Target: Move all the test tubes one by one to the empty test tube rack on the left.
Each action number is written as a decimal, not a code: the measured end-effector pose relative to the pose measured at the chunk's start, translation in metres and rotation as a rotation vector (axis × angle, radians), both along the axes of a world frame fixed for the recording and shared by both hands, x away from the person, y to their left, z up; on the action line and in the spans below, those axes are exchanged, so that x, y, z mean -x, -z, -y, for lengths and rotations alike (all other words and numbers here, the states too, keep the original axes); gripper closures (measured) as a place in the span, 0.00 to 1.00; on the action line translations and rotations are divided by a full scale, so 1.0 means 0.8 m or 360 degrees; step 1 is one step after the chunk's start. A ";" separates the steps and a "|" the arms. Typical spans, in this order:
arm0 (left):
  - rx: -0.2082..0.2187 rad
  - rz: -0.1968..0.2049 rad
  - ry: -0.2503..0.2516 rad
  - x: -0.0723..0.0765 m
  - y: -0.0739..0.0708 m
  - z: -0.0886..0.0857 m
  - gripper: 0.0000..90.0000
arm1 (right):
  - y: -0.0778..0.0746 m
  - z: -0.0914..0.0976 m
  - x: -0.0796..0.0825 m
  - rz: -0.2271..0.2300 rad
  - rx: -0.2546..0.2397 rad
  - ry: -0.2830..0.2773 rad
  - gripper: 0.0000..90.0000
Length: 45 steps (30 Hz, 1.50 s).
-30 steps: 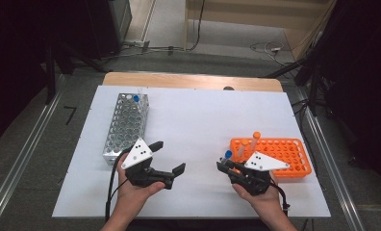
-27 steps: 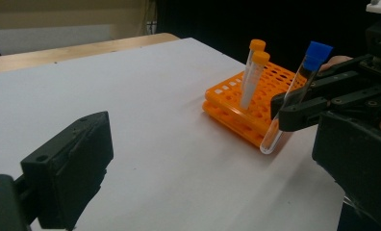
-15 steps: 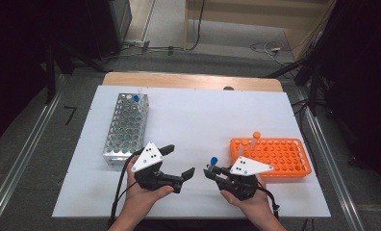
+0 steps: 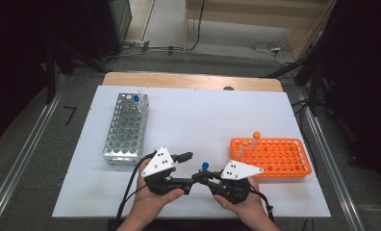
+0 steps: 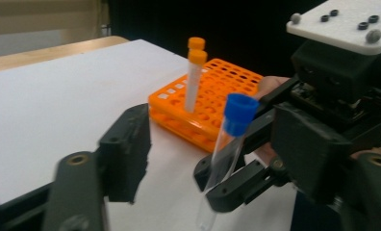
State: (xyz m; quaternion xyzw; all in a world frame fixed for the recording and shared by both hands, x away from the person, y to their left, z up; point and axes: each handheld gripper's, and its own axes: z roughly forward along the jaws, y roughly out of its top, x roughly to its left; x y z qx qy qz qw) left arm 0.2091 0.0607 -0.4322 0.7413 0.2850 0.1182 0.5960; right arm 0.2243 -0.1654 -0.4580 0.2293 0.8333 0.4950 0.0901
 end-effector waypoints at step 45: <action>-0.0020 0.0037 -0.0063 -0.009 -0.008 -0.023 0.85 | -0.015 0.006 0.008 -0.0030 -0.0040 -0.0210 0.00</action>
